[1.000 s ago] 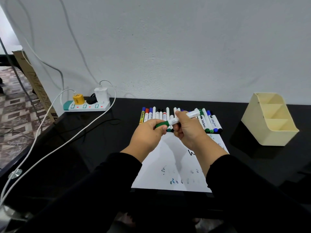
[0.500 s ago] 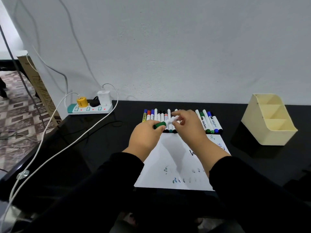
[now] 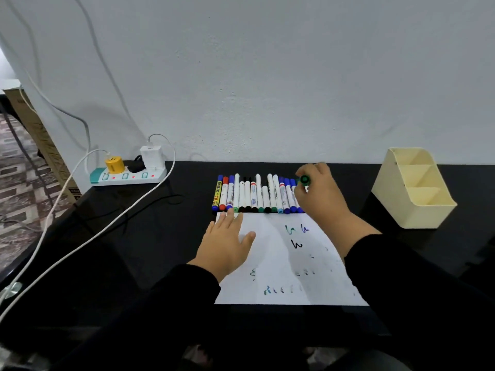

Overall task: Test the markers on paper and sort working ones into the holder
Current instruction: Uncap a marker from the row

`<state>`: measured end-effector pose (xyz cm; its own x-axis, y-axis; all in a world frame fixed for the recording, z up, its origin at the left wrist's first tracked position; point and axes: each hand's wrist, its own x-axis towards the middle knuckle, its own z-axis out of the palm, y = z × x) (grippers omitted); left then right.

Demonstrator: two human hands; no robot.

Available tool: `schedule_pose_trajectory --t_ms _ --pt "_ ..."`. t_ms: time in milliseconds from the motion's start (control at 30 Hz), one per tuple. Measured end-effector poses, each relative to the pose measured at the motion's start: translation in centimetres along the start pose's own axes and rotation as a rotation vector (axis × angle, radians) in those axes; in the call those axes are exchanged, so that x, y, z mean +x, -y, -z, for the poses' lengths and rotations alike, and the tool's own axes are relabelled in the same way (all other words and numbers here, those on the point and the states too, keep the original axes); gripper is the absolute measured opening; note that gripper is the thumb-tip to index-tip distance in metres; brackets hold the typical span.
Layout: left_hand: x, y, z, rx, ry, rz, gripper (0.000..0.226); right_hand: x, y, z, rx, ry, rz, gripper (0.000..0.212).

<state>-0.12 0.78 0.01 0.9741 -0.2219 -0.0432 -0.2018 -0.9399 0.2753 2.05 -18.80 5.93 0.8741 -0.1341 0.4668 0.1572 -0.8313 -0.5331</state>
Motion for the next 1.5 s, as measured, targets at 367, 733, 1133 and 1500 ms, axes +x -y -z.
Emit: schedule_pose_trajectory --t_ms 367,733,1133,1500 --pt "-0.7 0.6 -3.1 0.115 0.013 -0.029 0.066 1.4 -7.8 7.1 -0.072 -0.311 -0.131 0.034" --pt "-1.0 0.1 -3.0 0.108 0.005 -0.025 0.064 1.2 -12.2 9.2 -0.227 -0.181 -0.440 0.033" --pt "-0.4 0.2 -3.1 0.118 0.055 0.013 0.065 3.6 -13.7 9.3 -0.188 -0.038 -0.614 0.036" --pt "-0.5 0.0 -3.1 0.123 0.052 0.016 0.064 2.1 -11.4 8.1 -0.229 0.038 -0.635 0.036"
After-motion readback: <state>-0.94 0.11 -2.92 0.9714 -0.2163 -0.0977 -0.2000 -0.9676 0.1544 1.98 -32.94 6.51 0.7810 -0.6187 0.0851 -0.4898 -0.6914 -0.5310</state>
